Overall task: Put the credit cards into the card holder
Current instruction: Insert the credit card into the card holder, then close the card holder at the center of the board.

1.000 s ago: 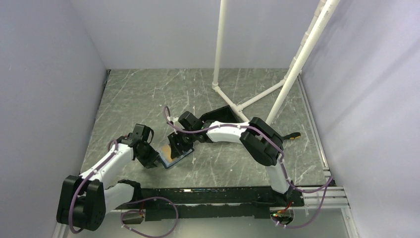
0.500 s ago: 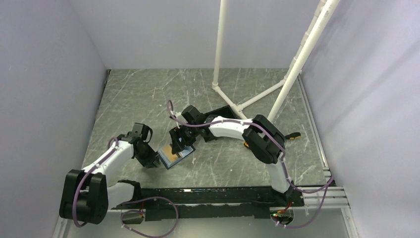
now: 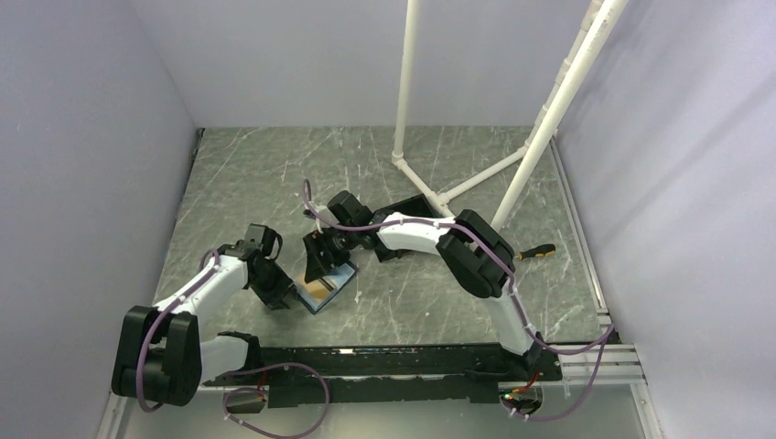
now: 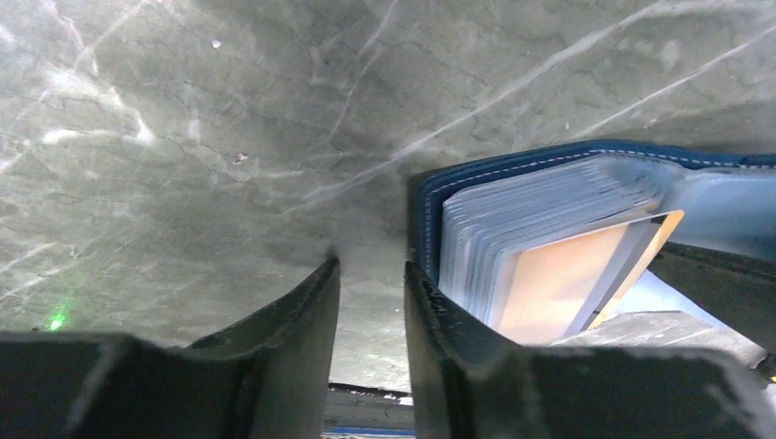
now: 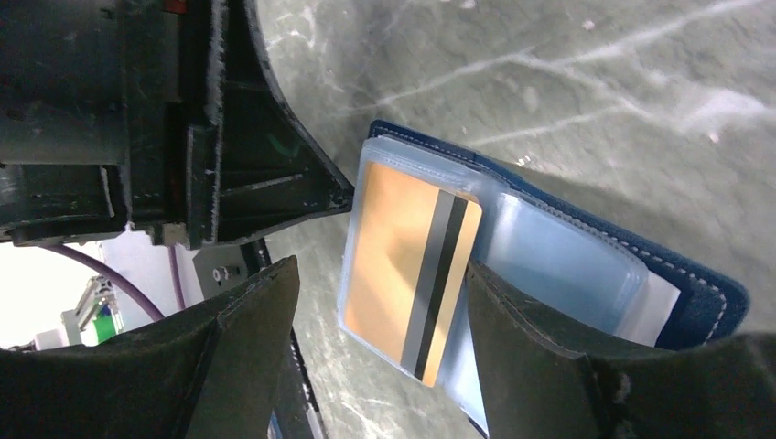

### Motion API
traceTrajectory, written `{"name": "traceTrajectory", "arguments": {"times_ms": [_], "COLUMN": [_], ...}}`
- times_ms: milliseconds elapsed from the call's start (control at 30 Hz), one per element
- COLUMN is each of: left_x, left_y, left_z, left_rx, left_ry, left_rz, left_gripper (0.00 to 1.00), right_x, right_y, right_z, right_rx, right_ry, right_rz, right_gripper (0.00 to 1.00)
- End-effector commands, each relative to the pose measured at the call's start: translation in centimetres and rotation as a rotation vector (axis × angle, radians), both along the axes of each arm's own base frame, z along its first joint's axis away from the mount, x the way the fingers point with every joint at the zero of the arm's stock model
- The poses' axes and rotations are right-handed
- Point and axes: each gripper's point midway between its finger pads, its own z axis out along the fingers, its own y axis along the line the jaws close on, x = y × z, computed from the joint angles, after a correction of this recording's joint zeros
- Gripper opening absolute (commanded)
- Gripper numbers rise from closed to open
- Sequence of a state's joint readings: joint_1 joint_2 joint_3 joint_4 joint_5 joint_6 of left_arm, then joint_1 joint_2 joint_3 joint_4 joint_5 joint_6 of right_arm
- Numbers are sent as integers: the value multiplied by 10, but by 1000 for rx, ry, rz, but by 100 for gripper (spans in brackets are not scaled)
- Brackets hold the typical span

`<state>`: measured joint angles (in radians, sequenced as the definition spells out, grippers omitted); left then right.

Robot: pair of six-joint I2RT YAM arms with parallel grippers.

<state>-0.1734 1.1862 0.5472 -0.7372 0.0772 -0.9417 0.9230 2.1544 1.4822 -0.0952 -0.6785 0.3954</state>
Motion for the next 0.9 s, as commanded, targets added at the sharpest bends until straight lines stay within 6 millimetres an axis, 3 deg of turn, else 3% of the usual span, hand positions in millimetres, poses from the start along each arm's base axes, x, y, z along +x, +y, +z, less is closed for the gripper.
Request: {"name": "traceTrajectory", "arguments": {"times_ms": [0,167,500,600,767,867], "left_x": [5,-5,-8,-3,9,17], "left_y": [-4,-17,-6,-3,7,-1], "left_z": [6,9,12,4,-10,-21], "left_rx": [-38,-151,-99,-78,4,-32], "left_ry": [-38,-22,-45,-56,-40,-31], "left_rz": [69,166,226,201,133,93], "left_gripper": [43,45,35,23,20,19], "right_x": [17,30,39,37,37,35], "right_y": [-15,-43,-61,-62,-58,-56], "right_z": [29,2,-42,-45,-45,-48], "right_rx": [-11,-125,-237,-235,-220,-220], "right_ry": [-85,-118,-110,-105,-97,-78], "right_rz": [-66,-122,-216,-217,-214,-209], "right_gripper": [69,66,32,31,30,29]}}
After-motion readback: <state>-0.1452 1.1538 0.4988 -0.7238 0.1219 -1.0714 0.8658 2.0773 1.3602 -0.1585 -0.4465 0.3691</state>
